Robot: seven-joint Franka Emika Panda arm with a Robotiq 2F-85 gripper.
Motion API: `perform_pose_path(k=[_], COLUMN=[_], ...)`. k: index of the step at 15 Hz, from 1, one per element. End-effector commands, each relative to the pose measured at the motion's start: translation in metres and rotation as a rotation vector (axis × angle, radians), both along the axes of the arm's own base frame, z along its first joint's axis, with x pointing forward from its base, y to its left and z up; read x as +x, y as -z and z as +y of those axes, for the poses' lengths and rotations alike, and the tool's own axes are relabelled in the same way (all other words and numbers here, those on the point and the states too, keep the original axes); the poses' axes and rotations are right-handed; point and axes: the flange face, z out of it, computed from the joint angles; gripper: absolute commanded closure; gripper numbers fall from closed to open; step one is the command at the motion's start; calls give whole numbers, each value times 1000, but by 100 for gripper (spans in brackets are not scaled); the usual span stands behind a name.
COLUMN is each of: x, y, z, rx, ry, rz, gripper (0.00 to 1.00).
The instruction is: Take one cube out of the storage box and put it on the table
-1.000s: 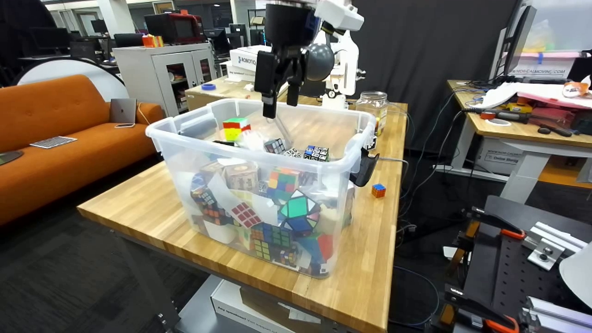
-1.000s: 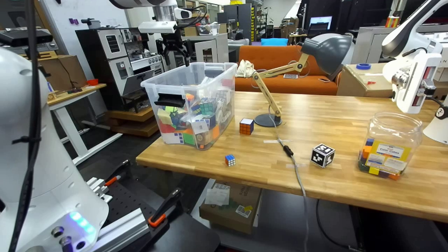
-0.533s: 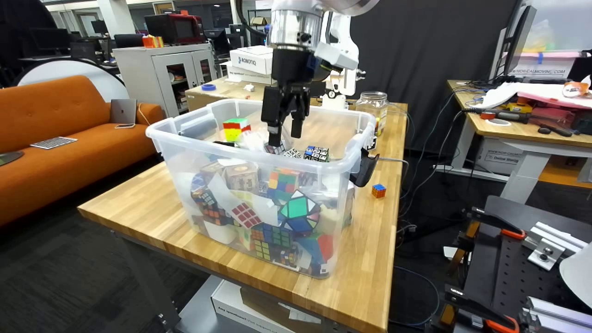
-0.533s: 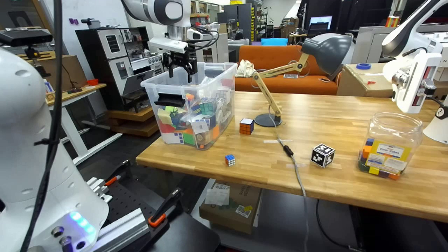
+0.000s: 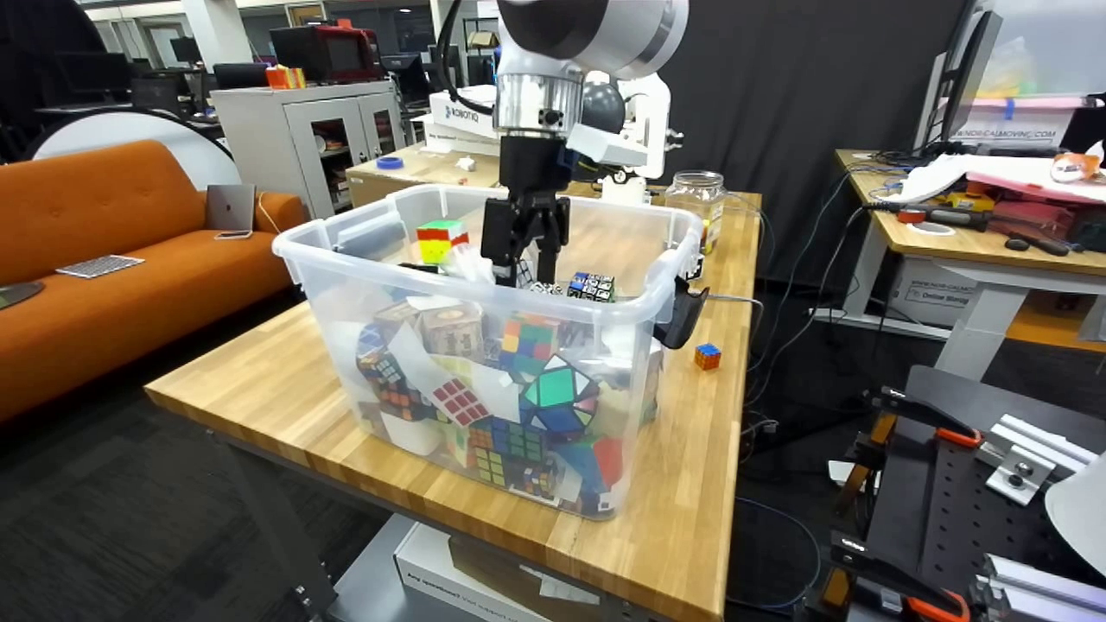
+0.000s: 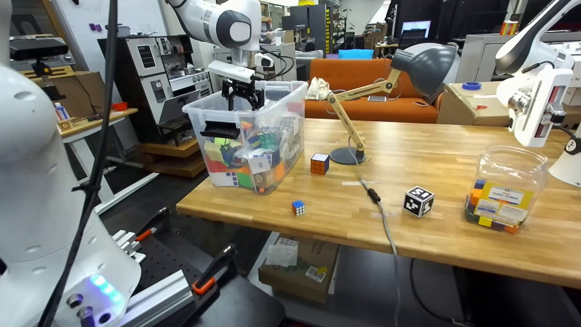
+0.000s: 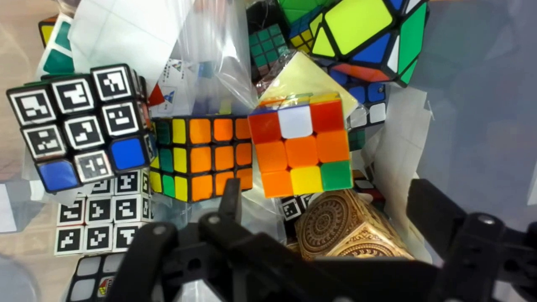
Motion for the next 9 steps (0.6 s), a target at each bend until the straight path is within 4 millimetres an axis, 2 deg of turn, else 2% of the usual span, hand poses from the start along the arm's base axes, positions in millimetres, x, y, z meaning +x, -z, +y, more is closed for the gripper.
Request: perform_pose_path(k=[1, 5, 9], x=[1, 1, 6], y=[-1, -2, 14], z=[0, 0, -3], rx=[0, 1, -10], ry=[0, 0, 3], rz=[-1, -3, -3], gripper=[0, 0, 0])
